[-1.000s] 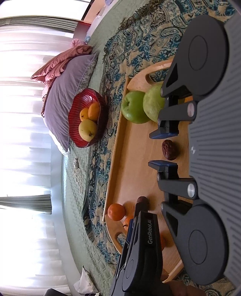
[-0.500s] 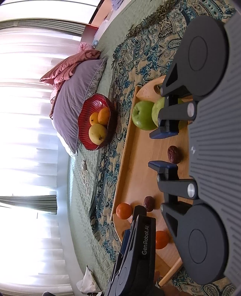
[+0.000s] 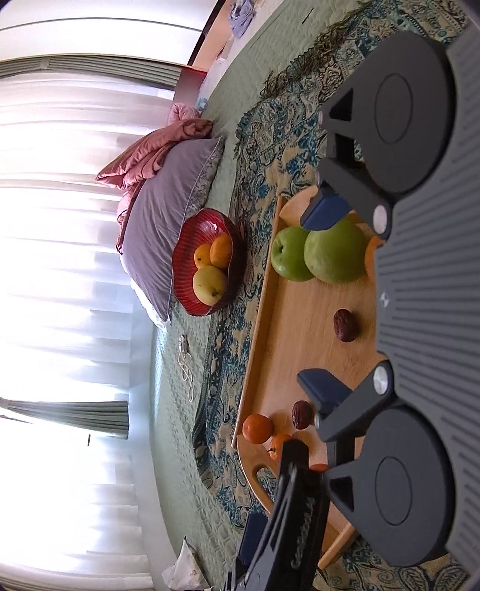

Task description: Organize fruits

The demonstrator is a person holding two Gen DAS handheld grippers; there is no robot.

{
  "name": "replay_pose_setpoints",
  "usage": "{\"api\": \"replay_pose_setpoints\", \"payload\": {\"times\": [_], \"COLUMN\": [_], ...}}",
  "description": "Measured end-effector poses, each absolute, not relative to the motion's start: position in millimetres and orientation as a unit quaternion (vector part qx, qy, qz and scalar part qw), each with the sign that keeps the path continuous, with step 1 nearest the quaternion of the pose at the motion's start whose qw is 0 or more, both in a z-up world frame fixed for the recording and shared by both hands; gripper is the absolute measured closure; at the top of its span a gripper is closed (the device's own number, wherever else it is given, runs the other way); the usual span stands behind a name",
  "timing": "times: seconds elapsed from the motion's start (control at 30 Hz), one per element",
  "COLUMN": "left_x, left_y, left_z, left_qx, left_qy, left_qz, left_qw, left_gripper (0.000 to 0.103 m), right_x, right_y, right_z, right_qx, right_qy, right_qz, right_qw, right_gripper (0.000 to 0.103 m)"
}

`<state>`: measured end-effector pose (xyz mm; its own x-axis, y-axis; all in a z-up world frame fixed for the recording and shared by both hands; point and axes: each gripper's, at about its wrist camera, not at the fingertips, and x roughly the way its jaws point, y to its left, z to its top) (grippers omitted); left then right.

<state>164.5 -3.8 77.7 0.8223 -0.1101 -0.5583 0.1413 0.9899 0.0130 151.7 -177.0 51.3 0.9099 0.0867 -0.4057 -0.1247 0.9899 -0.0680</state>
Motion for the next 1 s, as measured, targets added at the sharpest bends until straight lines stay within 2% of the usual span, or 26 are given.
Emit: {"api": "replay_pose_setpoints", "payload": {"times": [0.3,0.67,1.0], "left_x": [125.8,85.4,86.2], "left_y": [5.9,4.2,2.3], "left_z": [65.5,34.2,12.6], "left_qx": [0.024,0.024,0.027], "left_qy": [0.284,0.298,0.318], "left_qz": [-0.041,-0.027,-0.015], "left_qw": [0.958,0.954,0.948], "left_gripper": [0.001,0.001,0.001], "right_x": [122.1,88.9,89.5], "right_y": [-183.9,-182.6,-189.3], "right_z": [43.4,11.5,-9.8], "right_qx": [-0.016,-0.002,0.012], "right_qy": [0.207,0.224,0.250], "right_qz": [0.052,0.045,0.034], "right_qw": [0.977,0.974,0.968], "right_gripper": [0.000,0.000,0.000]}}
